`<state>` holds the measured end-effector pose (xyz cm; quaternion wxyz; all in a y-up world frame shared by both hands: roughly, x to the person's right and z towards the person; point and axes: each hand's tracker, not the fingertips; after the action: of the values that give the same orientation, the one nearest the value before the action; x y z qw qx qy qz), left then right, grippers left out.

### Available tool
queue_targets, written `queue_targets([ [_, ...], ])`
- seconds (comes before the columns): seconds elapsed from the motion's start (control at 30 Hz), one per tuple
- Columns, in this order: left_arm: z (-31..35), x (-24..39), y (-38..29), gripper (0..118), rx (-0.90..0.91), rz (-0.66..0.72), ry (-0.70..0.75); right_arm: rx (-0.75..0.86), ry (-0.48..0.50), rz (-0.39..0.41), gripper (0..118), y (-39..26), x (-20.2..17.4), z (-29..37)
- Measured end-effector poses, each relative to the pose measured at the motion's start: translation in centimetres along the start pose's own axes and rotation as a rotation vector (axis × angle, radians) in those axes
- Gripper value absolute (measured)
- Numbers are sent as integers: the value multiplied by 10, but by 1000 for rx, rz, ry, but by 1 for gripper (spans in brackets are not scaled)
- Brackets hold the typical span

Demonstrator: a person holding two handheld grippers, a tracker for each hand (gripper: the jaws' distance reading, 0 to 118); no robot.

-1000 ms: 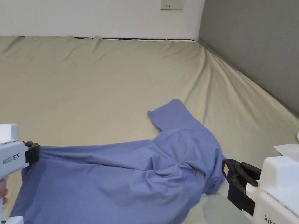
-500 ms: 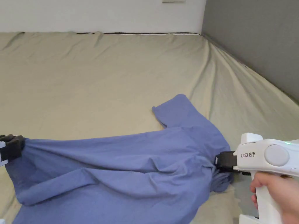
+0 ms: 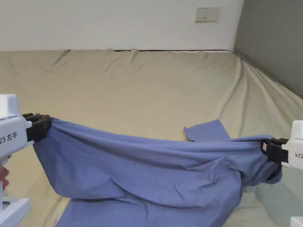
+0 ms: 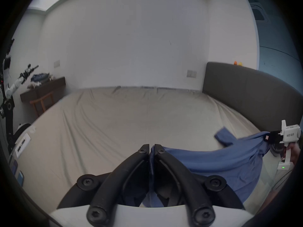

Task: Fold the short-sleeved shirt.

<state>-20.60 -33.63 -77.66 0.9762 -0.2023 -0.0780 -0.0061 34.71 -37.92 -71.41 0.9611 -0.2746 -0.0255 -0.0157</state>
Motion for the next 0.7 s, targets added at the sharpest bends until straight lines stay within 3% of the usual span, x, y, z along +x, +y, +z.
queue_targets([
  [0.23, 98, -30, 92, 2, 198, 21, 46, 240, 85, 42, 8, 96, -19, 122],
  [0.3, 125, -38, 117, 2, 249, 31, 61, 282, 106, 103, 8, 120, -20, 145],
  [0.43, 167, -39, 153, 1, 322, -13, 113, 435, 28, 287, 8, 163, -44, 198],
  [0.47, 174, -40, 161, 2, 329, -13, 116, 406, 32, 256, 8, 169, -47, 203],
  [0.5, 179, -39, 171, 2, 346, -12, 127, 439, 19, 286, 8, 179, -52, 211],
  [0.7, 201, -37, 218, 1, 404, -4, 171, 490, -9, 268, 8, 219, -52, 229],
])
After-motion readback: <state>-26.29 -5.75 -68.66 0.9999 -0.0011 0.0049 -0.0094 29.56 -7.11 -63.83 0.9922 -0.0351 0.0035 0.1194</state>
